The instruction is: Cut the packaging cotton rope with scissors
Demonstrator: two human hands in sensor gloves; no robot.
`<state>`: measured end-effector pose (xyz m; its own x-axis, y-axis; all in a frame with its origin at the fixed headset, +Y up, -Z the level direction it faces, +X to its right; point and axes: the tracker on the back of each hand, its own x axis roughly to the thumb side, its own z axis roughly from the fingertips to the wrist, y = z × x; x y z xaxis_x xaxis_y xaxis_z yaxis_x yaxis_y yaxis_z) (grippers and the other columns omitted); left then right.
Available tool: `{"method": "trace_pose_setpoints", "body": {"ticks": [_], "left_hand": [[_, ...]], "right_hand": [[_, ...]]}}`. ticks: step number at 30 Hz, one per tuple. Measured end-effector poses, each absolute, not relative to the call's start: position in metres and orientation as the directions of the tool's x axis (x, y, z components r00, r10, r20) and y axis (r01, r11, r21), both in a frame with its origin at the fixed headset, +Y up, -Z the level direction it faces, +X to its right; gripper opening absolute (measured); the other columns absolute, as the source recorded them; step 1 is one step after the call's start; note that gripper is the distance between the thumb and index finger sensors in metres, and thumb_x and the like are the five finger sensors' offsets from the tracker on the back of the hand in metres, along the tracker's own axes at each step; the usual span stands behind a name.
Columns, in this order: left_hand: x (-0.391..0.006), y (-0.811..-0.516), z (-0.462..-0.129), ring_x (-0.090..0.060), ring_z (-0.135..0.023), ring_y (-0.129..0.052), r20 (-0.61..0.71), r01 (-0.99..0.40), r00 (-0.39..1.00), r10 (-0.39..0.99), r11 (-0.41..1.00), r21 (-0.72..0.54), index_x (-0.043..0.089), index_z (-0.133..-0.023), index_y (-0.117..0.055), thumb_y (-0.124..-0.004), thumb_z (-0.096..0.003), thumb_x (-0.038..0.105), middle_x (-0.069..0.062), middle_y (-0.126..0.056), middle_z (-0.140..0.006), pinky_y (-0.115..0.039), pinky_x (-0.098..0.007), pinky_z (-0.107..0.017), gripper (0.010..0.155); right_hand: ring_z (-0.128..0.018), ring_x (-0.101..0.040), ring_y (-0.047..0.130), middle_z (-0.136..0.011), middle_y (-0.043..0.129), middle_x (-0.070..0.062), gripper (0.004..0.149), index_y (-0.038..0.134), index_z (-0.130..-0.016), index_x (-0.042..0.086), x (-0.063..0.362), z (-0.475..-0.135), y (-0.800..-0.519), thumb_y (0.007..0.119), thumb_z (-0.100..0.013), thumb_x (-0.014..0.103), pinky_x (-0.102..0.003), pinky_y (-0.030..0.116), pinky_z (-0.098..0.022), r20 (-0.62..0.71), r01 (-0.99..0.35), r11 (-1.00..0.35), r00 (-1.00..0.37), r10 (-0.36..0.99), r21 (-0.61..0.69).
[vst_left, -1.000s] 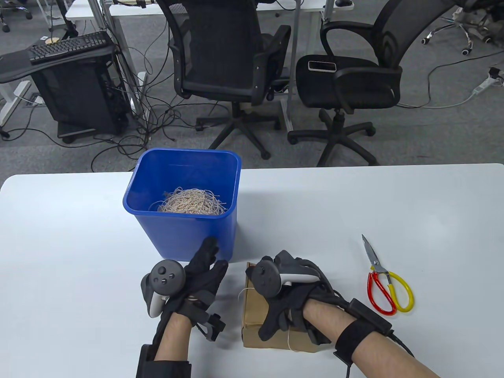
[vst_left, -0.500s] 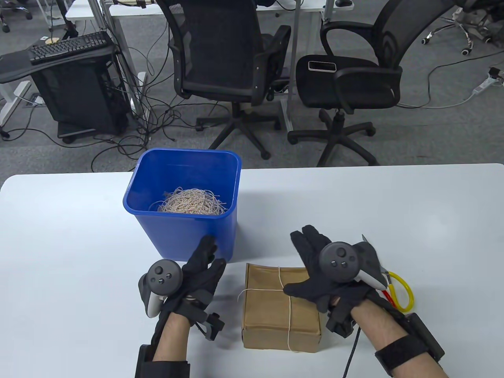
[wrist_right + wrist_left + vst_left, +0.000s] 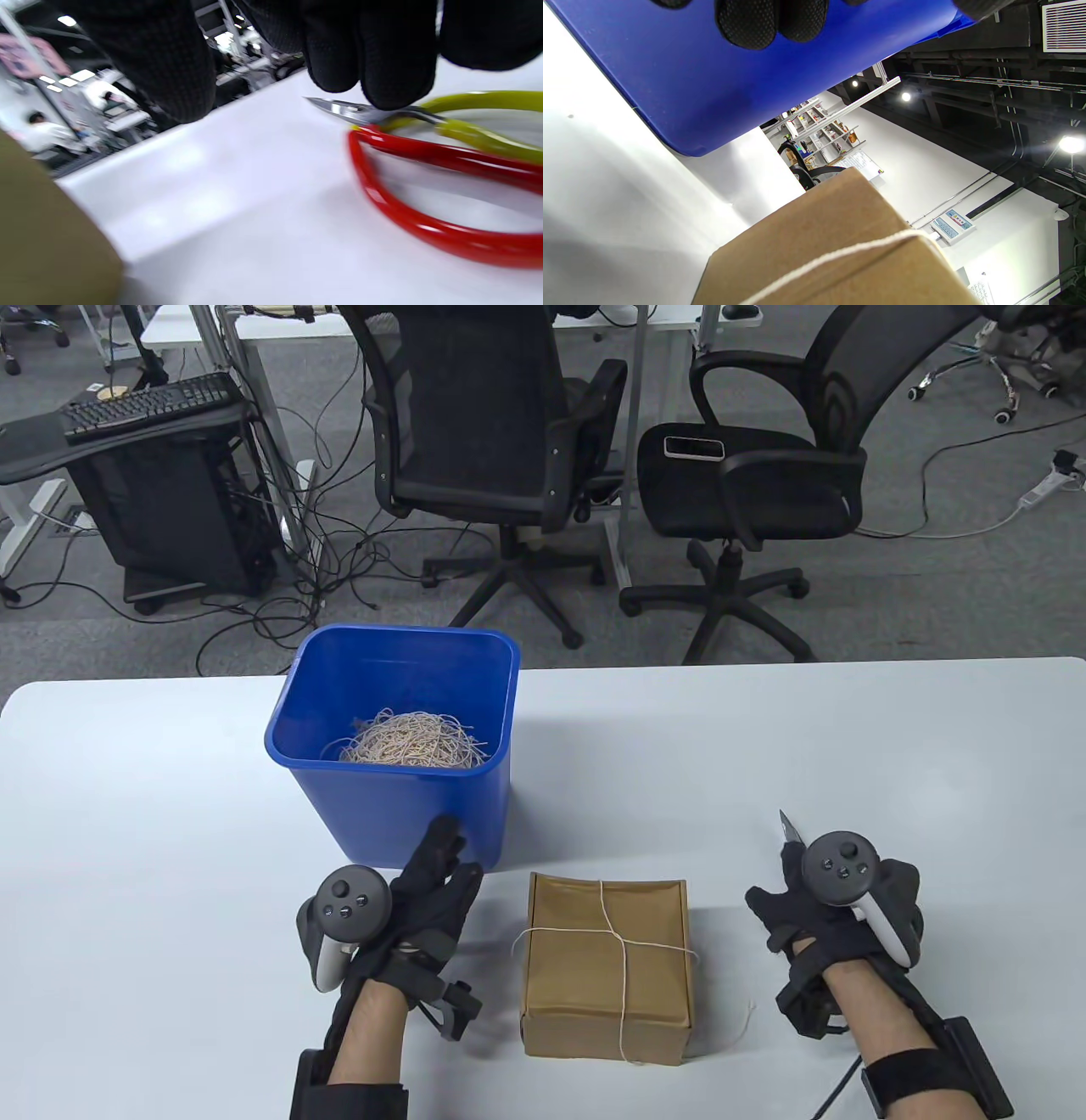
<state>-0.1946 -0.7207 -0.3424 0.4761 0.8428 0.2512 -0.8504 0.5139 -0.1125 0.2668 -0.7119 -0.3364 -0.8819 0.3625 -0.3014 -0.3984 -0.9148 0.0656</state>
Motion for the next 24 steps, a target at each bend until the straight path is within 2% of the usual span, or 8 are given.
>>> {"method": "trace_pose_setpoints", "body": {"ticks": [3, 9, 11, 17, 20, 24], "left_hand": [[-0.194, -0.721, -0.342, -0.055, -0.097, -0.058, 0.245, -0.848, 0.48, 0.843, 0.517, -0.117, 0.018, -0.113, -0.028, -0.061, -0.0567, 0.054, -0.026, -0.045, -0.111, -0.046, -0.074, -0.063, 0.075], [-0.193, -0.722, -0.342, -0.055, -0.097, -0.058, 0.238, -0.843, 0.485, 0.841, 0.522, -0.126, 0.017, -0.113, -0.028, -0.061, -0.0569, 0.054, -0.026, -0.045, -0.111, -0.046, -0.074, -0.063, 0.075], [-0.193, -0.722, -0.343, -0.055, -0.097, -0.058, 0.236, -0.842, 0.487, 0.841, 0.523, -0.128, 0.017, -0.113, -0.028, -0.061, -0.0568, 0.054, -0.026, -0.045, -0.111, -0.046, -0.074, -0.063, 0.075], [-0.192, -0.724, -0.342, -0.055, -0.097, -0.057, 0.227, -0.837, 0.495, 0.839, 0.531, -0.135, 0.017, -0.113, -0.027, -0.061, -0.0569, 0.054, -0.026, -0.044, -0.111, -0.046, -0.074, -0.063, 0.075], [-0.191, -0.724, -0.342, -0.055, -0.097, -0.057, 0.224, -0.836, 0.496, 0.839, 0.532, -0.139, 0.017, -0.113, -0.027, -0.061, -0.0569, 0.054, -0.026, -0.044, -0.111, -0.046, -0.074, -0.063, 0.075], [-0.191, -0.725, -0.342, -0.055, -0.097, -0.057, 0.22, -0.834, 0.498, 0.839, 0.533, -0.142, 0.017, -0.113, -0.027, -0.061, -0.057, 0.054, -0.026, -0.044, -0.111, -0.046, -0.074, -0.063, 0.075]], "right_hand": [[-0.07, -0.055, 0.08, -0.095, 0.072, -0.031, 0.085, 0.056, -0.103, 0.001, 0.273, -0.338, -0.724, 0.095, -0.04, 0.042, -0.066, 0.074, -0.038, -0.403, -0.305, -0.944, -0.885, 0.234, 0.122], [-0.076, -0.062, 0.074, -0.101, 0.064, -0.036, 0.094, 0.047, -0.106, 0.001, 0.272, -0.342, -0.741, 0.094, -0.039, 0.047, -0.069, 0.072, -0.043, -0.474, -0.167, -0.953, -0.88, 0.03, 0.251], [-0.079, -0.065, 0.07, -0.102, 0.061, -0.038, 0.096, 0.042, -0.107, 0.001, 0.271, -0.343, -0.747, 0.093, -0.04, 0.047, -0.072, 0.071, -0.046, -0.468, -0.182, -0.936, -0.883, 0.021, 0.302], [-0.079, -0.066, 0.068, -0.098, 0.06, -0.044, 0.091, 0.039, -0.107, 0.001, 0.264, -0.347, -0.751, 0.092, -0.042, 0.036, -0.075, 0.066, -0.049, -0.462, -0.202, -0.933, -0.886, 0.045, 0.297], [-0.077, -0.065, 0.07, -0.096, 0.061, -0.044, 0.092, 0.037, -0.107, 0.001, 0.265, -0.348, -0.752, 0.092, -0.041, 0.035, -0.076, 0.064, -0.051, -0.464, -0.208, -0.935, -0.884, 0.054, 0.286], [-0.074, -0.062, 0.073, -0.094, 0.061, -0.042, 0.099, 0.031, -0.105, 0.0, 0.268, -0.348, -0.754, 0.093, -0.041, 0.041, -0.08, 0.056, -0.053, -0.481, -0.216, -0.937, -0.875, 0.06, 0.275]]}}
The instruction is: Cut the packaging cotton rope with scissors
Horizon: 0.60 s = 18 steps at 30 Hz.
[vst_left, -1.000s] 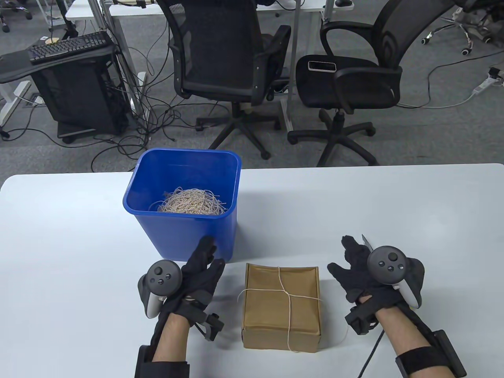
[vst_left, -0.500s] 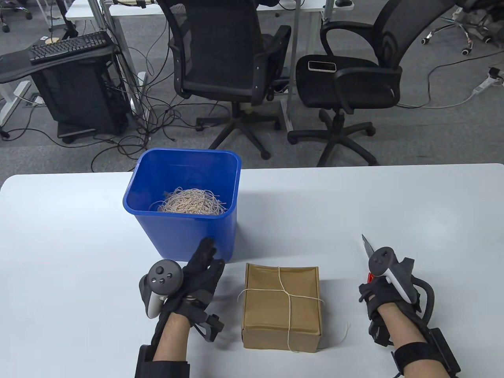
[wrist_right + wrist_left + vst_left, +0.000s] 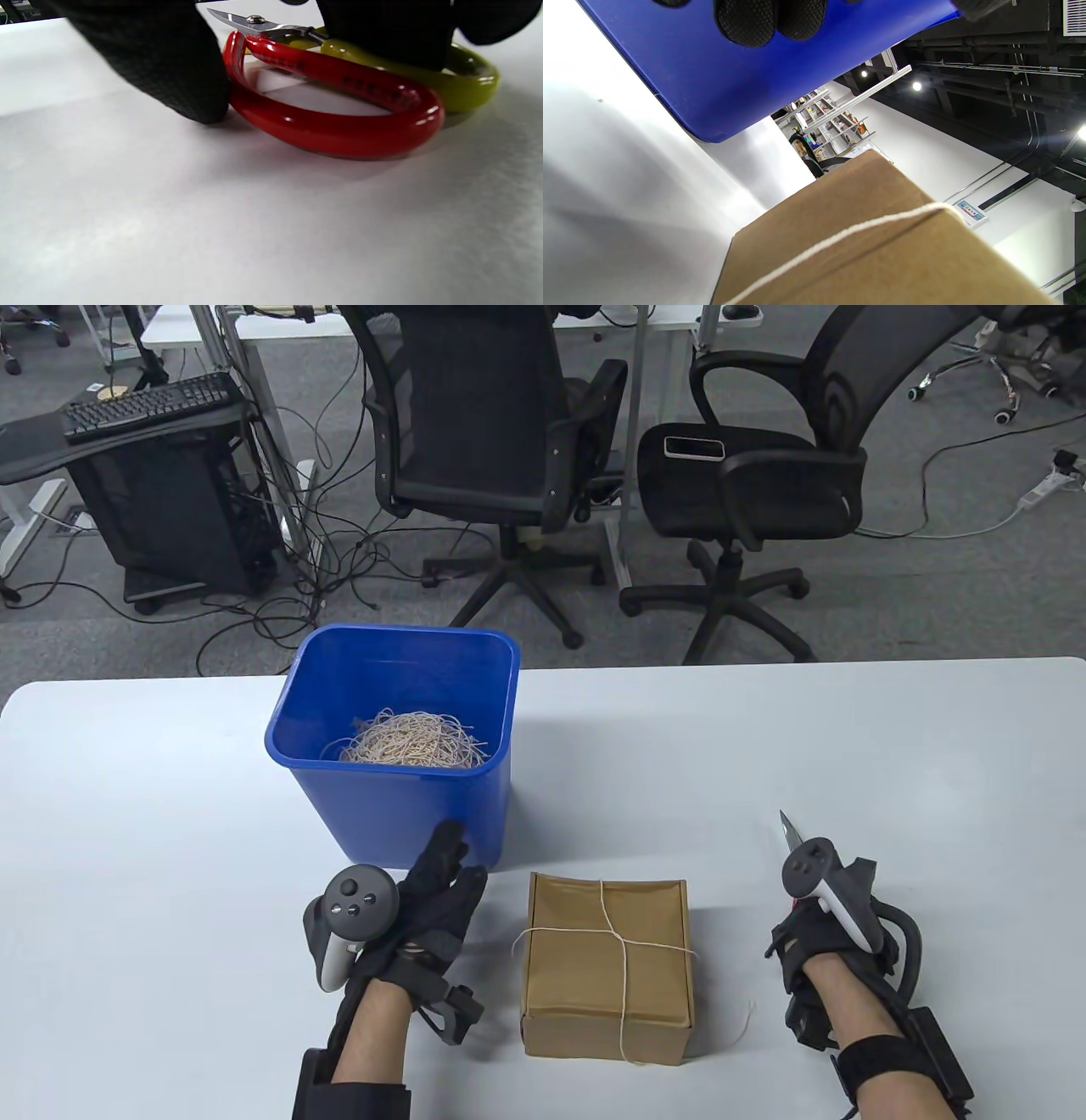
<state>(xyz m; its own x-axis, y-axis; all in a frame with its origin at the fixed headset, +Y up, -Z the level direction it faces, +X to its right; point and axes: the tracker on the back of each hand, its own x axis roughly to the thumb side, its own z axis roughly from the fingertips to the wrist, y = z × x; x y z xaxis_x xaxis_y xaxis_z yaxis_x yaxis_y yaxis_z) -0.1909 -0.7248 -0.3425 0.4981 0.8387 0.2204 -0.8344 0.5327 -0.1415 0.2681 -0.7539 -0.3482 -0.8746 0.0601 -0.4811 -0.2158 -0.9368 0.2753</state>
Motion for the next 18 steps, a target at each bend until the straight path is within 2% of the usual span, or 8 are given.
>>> {"method": "trace_pose_setpoints", "body": {"ticks": [5, 8, 10, 13, 15, 18], "left_hand": [[-0.191, -0.724, -0.343, -0.055, -0.097, -0.057, 0.218, -0.84, 0.49, 0.844, 0.524, -0.141, 0.017, -0.113, -0.027, -0.061, -0.0569, 0.054, -0.026, -0.044, -0.111, -0.046, -0.074, -0.063, 0.075], [-0.192, -0.723, -0.343, -0.055, -0.097, -0.057, 0.216, -0.844, 0.486, 0.847, 0.519, -0.137, 0.017, -0.113, -0.026, -0.061, -0.0569, 0.053, -0.026, -0.044, -0.111, -0.045, -0.074, -0.063, 0.075], [-0.192, -0.724, -0.343, -0.055, -0.097, -0.057, 0.214, -0.843, 0.487, 0.847, 0.519, -0.138, 0.017, -0.113, -0.027, -0.061, -0.057, 0.053, -0.026, -0.044, -0.111, -0.045, -0.074, -0.063, 0.075], [-0.192, -0.725, -0.343, -0.055, -0.097, -0.057, 0.211, -0.841, 0.49, 0.846, 0.522, -0.141, 0.017, -0.113, -0.027, -0.061, -0.057, 0.053, -0.026, -0.044, -0.111, -0.045, -0.074, -0.063, 0.075], [-0.192, -0.725, -0.343, -0.055, -0.097, -0.057, 0.211, -0.84, 0.491, 0.845, 0.524, -0.14, 0.017, -0.113, -0.027, -0.061, -0.0571, 0.053, -0.027, -0.044, -0.111, -0.045, -0.074, -0.063, 0.075], [-0.192, -0.725, -0.343, -0.055, -0.097, -0.057, 0.209, -0.842, 0.489, 0.847, 0.521, -0.139, 0.017, -0.113, -0.027, -0.06, -0.0572, 0.053, -0.027, -0.044, -0.111, -0.045, -0.074, -0.063, 0.075]], "right_hand": [[-0.069, -0.058, 0.081, -0.09, 0.066, -0.035, 0.1, 0.035, -0.101, 0.003, 0.274, -0.347, -0.75, 0.099, -0.036, 0.043, -0.089, 0.053, -0.047, -0.507, -0.232, -0.955, -0.855, 0.109, 0.185], [-0.064, -0.052, 0.084, -0.088, 0.069, -0.033, 0.099, 0.039, -0.099, 0.004, 0.275, -0.344, -0.743, 0.102, -0.033, 0.043, -0.089, 0.061, -0.043, -0.489, -0.337, -0.939, -0.832, 0.262, 0.07], [-0.06, -0.047, 0.086, -0.086, 0.072, -0.031, 0.099, 0.042, -0.099, 0.005, 0.274, -0.345, -0.736, 0.103, -0.031, 0.045, -0.084, 0.067, -0.043, -0.446, -0.409, -0.913, -0.818, 0.362, 0.01], [-0.052, -0.042, 0.088, -0.084, 0.075, -0.033, 0.097, 0.049, -0.097, 0.006, 0.267, -0.346, -0.726, 0.104, -0.028, 0.047, -0.076, 0.073, -0.041, -0.36, -0.527, -0.846, -0.777, 0.517, -0.08], [-0.058, -0.042, 0.084, -0.089, 0.069, -0.032, 0.095, 0.045, -0.098, 0.006, 0.26, -0.348, -0.721, 0.102, -0.031, 0.044, -0.074, 0.068, -0.045, -0.252, -0.64, -0.765, -0.73, 0.635, -0.074], [-0.061, -0.045, 0.079, -0.09, 0.063, -0.035, 0.088, 0.042, -0.1, 0.003, 0.246, -0.35, -0.713, 0.092, -0.037, 0.038, -0.075, 0.063, -0.045, -0.182, -0.803, -0.58, -0.555, 0.811, -0.136]]}}
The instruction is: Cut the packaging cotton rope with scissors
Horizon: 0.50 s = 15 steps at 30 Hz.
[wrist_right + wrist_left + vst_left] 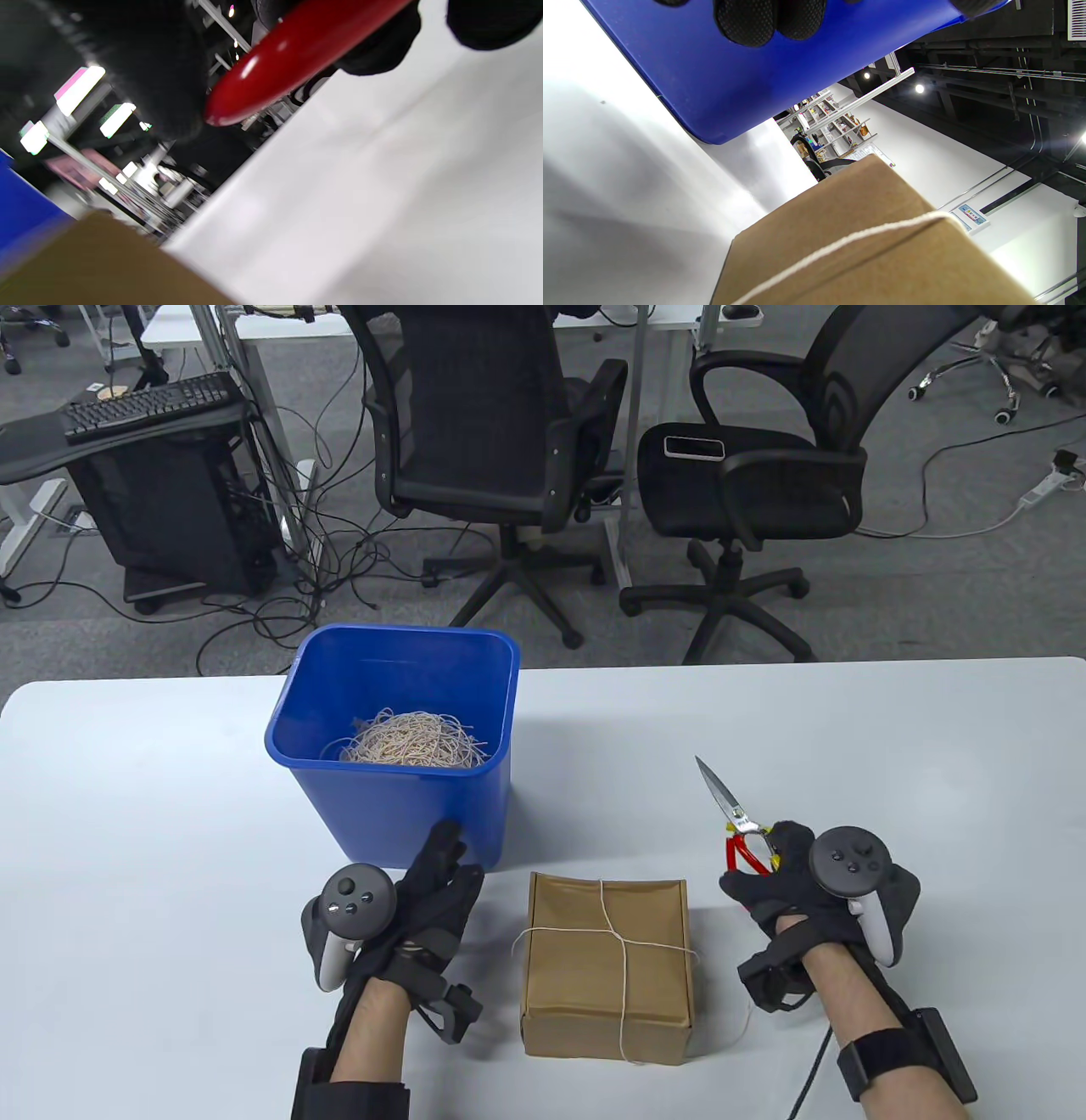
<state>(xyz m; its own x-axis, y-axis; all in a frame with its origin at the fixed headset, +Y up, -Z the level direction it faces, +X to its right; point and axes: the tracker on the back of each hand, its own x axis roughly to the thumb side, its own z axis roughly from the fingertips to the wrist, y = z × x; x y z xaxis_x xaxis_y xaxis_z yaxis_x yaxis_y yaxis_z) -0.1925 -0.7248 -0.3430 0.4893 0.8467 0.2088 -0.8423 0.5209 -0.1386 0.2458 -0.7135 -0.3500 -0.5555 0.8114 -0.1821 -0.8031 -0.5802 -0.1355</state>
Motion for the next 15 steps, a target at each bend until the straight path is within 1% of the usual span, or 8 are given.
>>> {"method": "trace_pose_setpoints", "body": {"ticks": [2, 4, 6, 7, 9, 11, 13, 15], "left_hand": [[-0.193, -0.725, -0.343, -0.055, -0.097, -0.057, 0.208, -0.844, 0.486, 0.849, 0.518, -0.139, 0.017, -0.113, -0.027, -0.06, -0.0573, 0.053, -0.027, -0.044, -0.111, -0.045, -0.074, -0.063, 0.074], [-0.192, -0.725, -0.343, -0.055, -0.097, -0.057, 0.21, -0.845, 0.484, 0.85, 0.516, -0.14, 0.017, -0.113, -0.027, -0.06, -0.0572, 0.053, -0.026, -0.044, -0.111, -0.045, -0.074, -0.063, 0.074], [-0.191, -0.724, -0.343, -0.055, -0.097, -0.056, 0.214, -0.844, 0.484, 0.848, 0.517, -0.143, 0.017, -0.113, -0.027, -0.06, -0.0572, 0.053, -0.027, -0.044, -0.111, -0.045, -0.074, -0.063, 0.074], [-0.19, -0.724, -0.343, -0.055, -0.097, -0.056, 0.219, -0.842, 0.484, 0.847, 0.519, -0.146, 0.017, -0.113, -0.027, -0.06, -0.0572, 0.053, -0.027, -0.044, -0.111, -0.045, -0.074, -0.063, 0.074], [-0.188, -0.723, -0.342, -0.055, -0.097, -0.056, 0.226, -0.841, 0.482, 0.847, 0.519, -0.152, 0.017, -0.113, -0.027, -0.06, -0.0571, 0.053, -0.026, -0.044, -0.111, -0.045, -0.074, -0.063, 0.074], [-0.185, -0.723, -0.342, -0.055, -0.097, -0.057, 0.233, -0.837, 0.485, 0.843, 0.524, -0.155, 0.017, -0.113, -0.027, -0.06, -0.0572, 0.053, -0.026, -0.044, -0.111, -0.045, -0.074, -0.063, 0.074], [-0.184, -0.723, -0.342, -0.055, -0.097, -0.056, 0.24, -0.835, 0.486, 0.84, 0.528, -0.157, 0.018, -0.113, -0.024, -0.06, -0.0572, 0.053, -0.026, -0.043, -0.111, -0.045, -0.074, -0.063, 0.075], [-0.181, -0.723, -0.342, -0.055, -0.097, -0.057, 0.248, -0.834, 0.483, 0.84, 0.528, -0.164, 0.017, -0.113, -0.024, -0.06, -0.0571, 0.053, -0.026, -0.043, -0.111, -0.046, -0.074, -0.063, 0.076]], "right_hand": [[-0.062, -0.046, 0.078, -0.091, 0.062, -0.036, 0.085, 0.038, -0.102, 0.002, 0.238, -0.352, -0.71, 0.087, -0.041, 0.035, -0.075, 0.061, -0.045, -0.17, -0.887, -0.444, -0.421, 0.891, -0.129], [-0.062, -0.045, 0.078, -0.089, 0.064, -0.035, 0.079, 0.037, -0.101, 0.002, 0.23, -0.353, -0.708, 0.084, -0.042, 0.025, -0.076, 0.061, -0.045, -0.17, -0.947, -0.301, -0.28, 0.945, -0.114], [-0.057, -0.044, 0.083, -0.086, 0.07, -0.033, 0.082, 0.04, -0.101, 0.002, 0.225, -0.355, -0.706, 0.09, -0.04, 0.021, -0.075, 0.065, -0.043, -0.15, -0.96, -0.258, -0.24, 0.959, -0.112], [-0.049, -0.039, 0.088, -0.08, 0.079, -0.029, 0.082, 0.042, -0.101, 0.002, 0.223, -0.356, -0.703, 0.092, -0.038, 0.02, -0.072, 0.07, -0.041, -0.144, -0.94, -0.317, -0.299, 0.943, -0.124], [-0.042, -0.035, 0.092, -0.077, 0.083, -0.026, 0.085, 0.044, -0.101, 0.002, 0.218, -0.358, -0.698, 0.096, -0.037, 0.023, -0.069, 0.075, -0.039, -0.093, -0.923, -0.382, -0.377, 0.922, -0.039], [-0.032, -0.031, 0.095, -0.07, 0.089, -0.024, 0.084, 0.049, -0.1, 0.003, 0.214, -0.36, -0.697, 0.099, -0.036, 0.027, -0.065, 0.078, -0.037, -0.063, -0.921, -0.387, -0.389, 0.919, 0.036], [-0.023, -0.028, 0.097, -0.061, 0.094, -0.022, 0.078, 0.061, -0.094, 0.003, 0.21, -0.36, -0.693, 0.103, -0.033, 0.027, -0.062, 0.082, -0.032, -0.03, -0.906, -0.414, -0.418, 0.908, 0.083], [-0.016, -0.023, 0.1, -0.053, 0.098, -0.016, 0.078, 0.063, -0.092, 0.004, 0.206, -0.359, -0.688, 0.105, -0.031, 0.027, -0.059, 0.086, -0.029, 0.006, -0.878, -0.462, -0.465, 0.885, 0.127]]}}
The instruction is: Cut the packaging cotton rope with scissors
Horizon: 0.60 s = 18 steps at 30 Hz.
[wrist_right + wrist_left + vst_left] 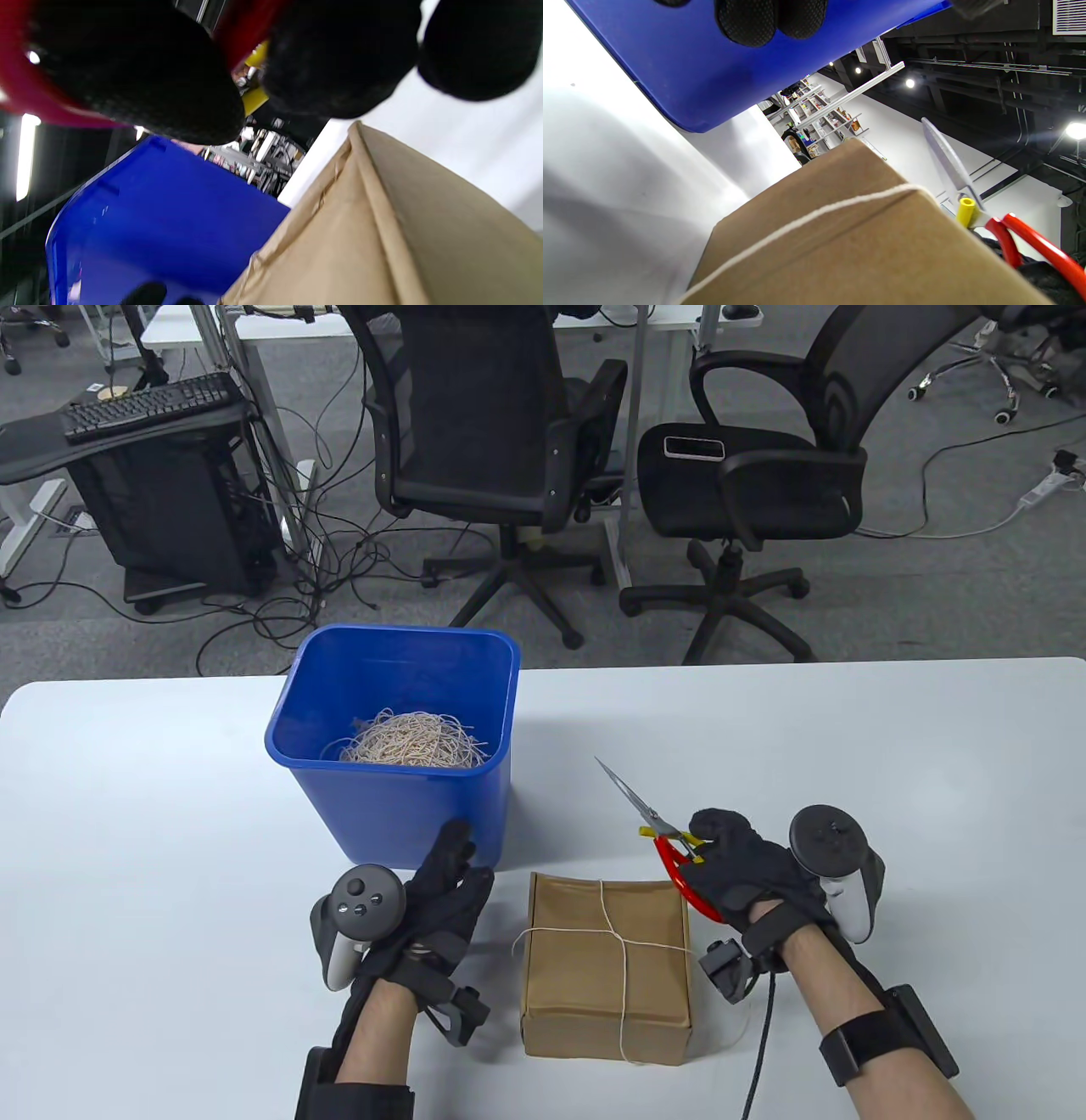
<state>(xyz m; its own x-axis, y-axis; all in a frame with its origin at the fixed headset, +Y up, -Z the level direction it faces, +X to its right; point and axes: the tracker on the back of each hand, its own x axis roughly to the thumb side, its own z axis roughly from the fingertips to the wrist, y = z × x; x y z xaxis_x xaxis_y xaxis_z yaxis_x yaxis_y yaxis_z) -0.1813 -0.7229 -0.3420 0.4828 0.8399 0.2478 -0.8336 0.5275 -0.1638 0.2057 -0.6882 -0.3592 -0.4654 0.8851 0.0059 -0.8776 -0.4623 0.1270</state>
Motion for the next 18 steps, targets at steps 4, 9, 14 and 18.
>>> {"method": "trace_pose_setpoints", "body": {"ticks": [4, 9, 14, 18], "left_hand": [[-0.177, -0.723, -0.342, -0.054, -0.098, -0.057, 0.261, -0.823, 0.487, 0.833, 0.538, -0.184, 0.018, -0.113, -0.024, -0.061, -0.0569, 0.053, -0.025, -0.043, -0.112, -0.045, -0.074, -0.063, 0.076], [-0.168, -0.724, -0.341, -0.054, -0.099, -0.056, 0.287, -0.794, 0.491, 0.822, 0.558, -0.241, 0.019, -0.113, -0.024, -0.063, -0.0565, 0.055, -0.025, -0.042, -0.112, -0.045, -0.075, -0.064, 0.078], [-0.159, -0.727, -0.34, -0.055, -0.1, -0.054, 0.312, -0.759, 0.5, 0.808, 0.582, -0.291, 0.02, -0.114, -0.022, -0.066, -0.0551, 0.058, -0.025, -0.04, -0.113, -0.044, -0.076, -0.064, 0.082], [-0.153, -0.73, -0.34, -0.055, -0.1, -0.053, 0.325, -0.713, 0.534, 0.78, 0.623, -0.322, 0.023, -0.114, -0.023, -0.069, -0.0544, 0.059, -0.025, -0.039, -0.114, -0.044, -0.076, -0.064, 0.084]], "right_hand": [[-0.033, -0.031, 0.108, -0.052, 0.1, -0.017, 0.078, 0.063, -0.095, 0.003, 0.201, -0.357, -0.683, 0.104, -0.031, 0.022, -0.069, 0.083, -0.036, 0.045, -0.892, -0.417, -0.416, 0.908, 0.174], [-0.039, -0.034, 0.104, -0.056, 0.096, -0.016, 0.083, 0.058, -0.098, 0.001, 0.199, -0.353, -0.683, 0.103, -0.033, 0.028, -0.073, 0.075, -0.04, 0.022, -0.905, -0.333, -0.339, 0.94, 0.264], [-0.072, -0.043, 0.087, -0.074, 0.083, -0.019, 0.097, 0.043, -0.106, 0.003, 0.2, -0.35, -0.681, 0.1, -0.036, 0.04, -0.084, 0.056, -0.049, -0.002, -0.838, -0.355, -0.39, 0.921, 0.415], [-0.073, -0.045, 0.085, -0.075, 0.082, -0.021, 0.099, 0.043, -0.107, 0.003, 0.203, -0.349, -0.673, 0.1, -0.036, 0.042, -0.086, 0.053, -0.049, -0.056, -0.779, -0.351, -0.441, 0.896, 0.52]]}}
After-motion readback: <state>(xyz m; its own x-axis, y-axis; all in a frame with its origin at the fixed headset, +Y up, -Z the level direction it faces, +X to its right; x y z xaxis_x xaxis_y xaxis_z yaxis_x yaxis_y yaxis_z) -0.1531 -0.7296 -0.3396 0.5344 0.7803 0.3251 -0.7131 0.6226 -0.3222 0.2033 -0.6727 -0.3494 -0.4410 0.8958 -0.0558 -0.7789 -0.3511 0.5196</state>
